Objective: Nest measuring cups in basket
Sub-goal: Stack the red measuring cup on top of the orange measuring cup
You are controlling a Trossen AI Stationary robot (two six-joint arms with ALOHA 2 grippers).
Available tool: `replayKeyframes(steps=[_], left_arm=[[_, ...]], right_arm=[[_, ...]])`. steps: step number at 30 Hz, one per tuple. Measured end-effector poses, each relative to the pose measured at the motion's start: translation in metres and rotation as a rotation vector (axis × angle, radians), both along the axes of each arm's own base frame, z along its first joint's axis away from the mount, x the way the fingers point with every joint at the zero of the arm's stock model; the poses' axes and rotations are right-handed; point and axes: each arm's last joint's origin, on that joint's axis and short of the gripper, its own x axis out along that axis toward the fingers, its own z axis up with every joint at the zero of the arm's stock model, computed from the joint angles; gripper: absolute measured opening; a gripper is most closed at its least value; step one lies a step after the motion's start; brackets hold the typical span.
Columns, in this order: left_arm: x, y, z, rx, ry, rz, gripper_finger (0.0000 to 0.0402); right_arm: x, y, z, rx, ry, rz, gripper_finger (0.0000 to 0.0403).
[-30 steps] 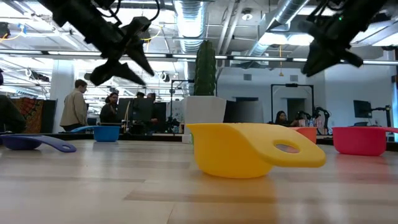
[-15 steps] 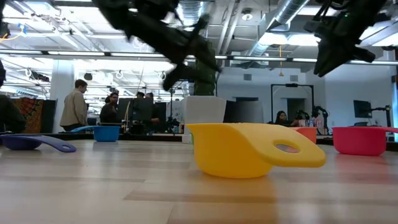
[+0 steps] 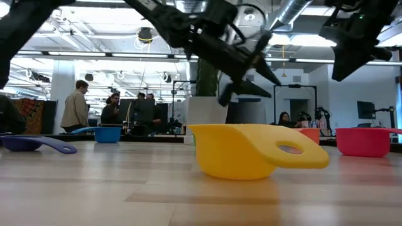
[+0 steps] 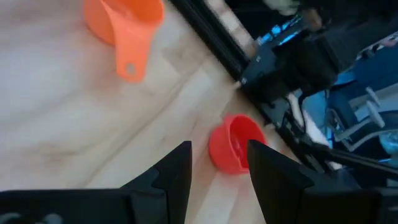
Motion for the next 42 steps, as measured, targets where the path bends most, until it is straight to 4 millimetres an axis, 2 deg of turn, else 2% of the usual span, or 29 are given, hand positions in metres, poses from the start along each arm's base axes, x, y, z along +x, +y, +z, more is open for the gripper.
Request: replayKeyframes(steps=[7,10,16,20,27,32,37,42], left_arm=[[0.044,-0.035,-0.019,0.012,0.000,-0.091,0.0142],[0.058,-0.039,-0.034,0.055,0.032,-0.070,0.0142],[0.078,-0.043,-0.058,0.029,0.021,-0.060,0.0142],[0.081,-0.043,-0.057,0.021,0.009,-0.080,0.0142],[0.081,-0.042,-0.057,0.153,0.033,-0.027,0.0142],[0.078,-0.042,-0.064,0.189,0.092,-0.027,0.0142],[0.076,-0.040,-0.068,0.170,0.133,-0.066,0.0142],[0.073,-0.027,-0.064,0.107,0.162,-0.077,0.0142]], right_arm=[[-0.003,0.001,-0.001,0.007,0.021,-0.039,0.0093],[-0.005,0.002,-0.002,0.030,0.017,-0.073,0.0093],[-0.006,0.003,-0.003,0.103,-0.014,-0.121,0.0093],[-0.006,0.004,-0.004,0.115,-0.012,-0.127,0.0093],[-0.006,0.004,-0.004,0.151,-0.031,-0.146,0.0093],[-0.007,0.006,-0.007,0.181,0.001,-0.123,0.0093],[0.000,0.014,-0.026,0.263,0.062,0.028,0.0093],[0.000,0.024,-0.053,0.300,0.126,0.079,0.0098]])
